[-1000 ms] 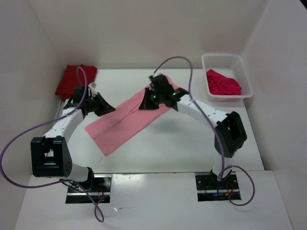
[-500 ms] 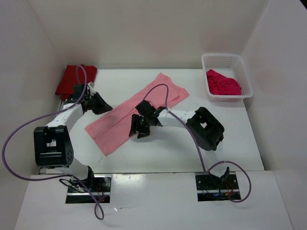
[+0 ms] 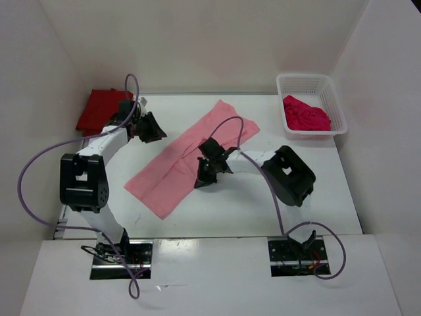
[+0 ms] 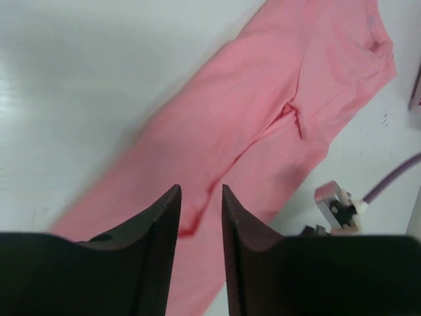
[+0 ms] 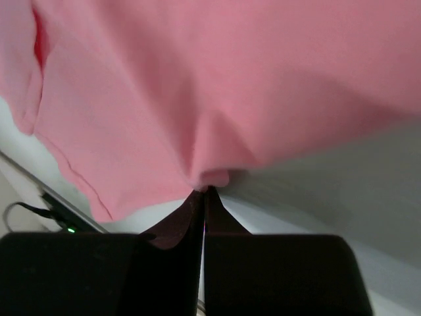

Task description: Fold and stack the t-shirts

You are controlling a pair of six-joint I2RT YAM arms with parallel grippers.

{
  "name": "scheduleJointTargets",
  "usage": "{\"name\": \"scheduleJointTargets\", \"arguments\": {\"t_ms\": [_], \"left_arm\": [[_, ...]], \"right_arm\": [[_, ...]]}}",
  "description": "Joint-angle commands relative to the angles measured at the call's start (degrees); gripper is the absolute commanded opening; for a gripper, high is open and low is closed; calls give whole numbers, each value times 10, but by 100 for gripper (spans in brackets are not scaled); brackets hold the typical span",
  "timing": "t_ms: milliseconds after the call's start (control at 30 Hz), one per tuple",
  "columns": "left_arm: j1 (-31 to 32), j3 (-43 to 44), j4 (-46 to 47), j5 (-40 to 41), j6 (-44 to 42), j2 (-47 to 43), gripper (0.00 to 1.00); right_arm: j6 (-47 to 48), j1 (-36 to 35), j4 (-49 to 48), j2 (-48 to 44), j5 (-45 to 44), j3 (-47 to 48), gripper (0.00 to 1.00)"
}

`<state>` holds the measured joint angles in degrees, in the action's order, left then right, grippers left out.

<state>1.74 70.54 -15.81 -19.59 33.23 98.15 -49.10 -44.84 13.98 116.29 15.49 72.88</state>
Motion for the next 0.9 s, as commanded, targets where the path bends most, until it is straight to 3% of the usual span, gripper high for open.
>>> {"name": "scheduleJointTargets", "arguments": {"t_ms": [0,133,167,200,233,333,433,533,667,867], "left_arm": [[27,52,16,0,-35,50,40],[69,119,16,-16,-54,117,54],[86,145,16,-16,-61,130,57],[94,158,16,-22,-68,160,61],[100,172,9,-22,-68,175,62],[119,214,16,-30,-68,224,66],[125,258,32,-21,-68,268,66],[131,307,37,-13,-68,320,66],[131,394,31,10,-62,398,61],[142,537,-4,-46,-46,496,21]], "right_arm": [[93,40,89,-75,-19,-79,0],[152,86,162,-145,-12,-150,0],[157,107,177,-175,-12,-158,4],[163,117,183,-190,-12,-158,12],[163,128,191,-203,-12,-164,34],[169,174,213,-243,-18,-144,47],[175,218,207,-256,8,-131,47],[169,218,182,-263,41,-119,47],[151,218,169,-275,46,-124,47],[146,229,169,-288,27,-135,47]]}}
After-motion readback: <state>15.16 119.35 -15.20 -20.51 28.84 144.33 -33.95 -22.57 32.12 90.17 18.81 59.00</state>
